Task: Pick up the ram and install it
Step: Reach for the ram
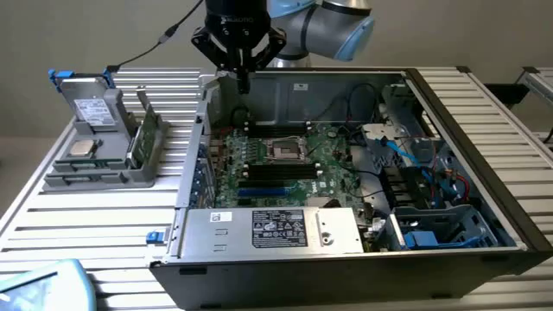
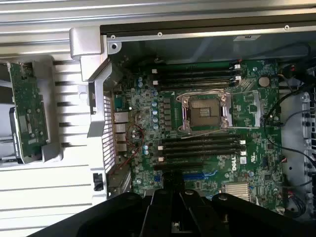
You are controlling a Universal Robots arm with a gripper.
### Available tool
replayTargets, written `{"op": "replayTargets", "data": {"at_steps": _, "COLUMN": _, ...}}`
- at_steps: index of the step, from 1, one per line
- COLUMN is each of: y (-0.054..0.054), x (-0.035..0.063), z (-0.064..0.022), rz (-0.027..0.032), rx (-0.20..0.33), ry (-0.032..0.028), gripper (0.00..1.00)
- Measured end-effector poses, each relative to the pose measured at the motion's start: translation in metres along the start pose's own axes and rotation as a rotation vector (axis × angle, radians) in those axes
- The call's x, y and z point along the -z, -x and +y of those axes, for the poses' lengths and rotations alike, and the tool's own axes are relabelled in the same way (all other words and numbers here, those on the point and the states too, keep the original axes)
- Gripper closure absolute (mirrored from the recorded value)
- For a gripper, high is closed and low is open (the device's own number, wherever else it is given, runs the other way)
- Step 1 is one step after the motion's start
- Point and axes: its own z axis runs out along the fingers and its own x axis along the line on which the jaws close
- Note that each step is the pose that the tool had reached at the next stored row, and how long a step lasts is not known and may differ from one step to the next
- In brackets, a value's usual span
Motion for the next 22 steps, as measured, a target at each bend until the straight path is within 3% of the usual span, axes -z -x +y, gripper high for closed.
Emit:
{"op": "replayTargets", "data": {"at_steps": 12, "y": -0.001, "x": 0.0002, "z": -0.0001, "rz": 0.0001, "rx": -0.002, "ry": 0.0002, "gripper": 0.89}}
{"op": "replayTargets", "data": {"at_steps": 15, "y": -0.008, "x": 0.0002, "z": -0.0007, "rz": 0.0, "rx": -0.001, "ry": 0.0007, "gripper": 0.89}}
{"op": "replayTargets", "data": {"at_steps": 22, "y": -0.039, "x": 0.0009, "z": -0.0033, "rz": 0.0003, "rx": -0.001, "ry": 0.0047, "gripper": 0.89}}
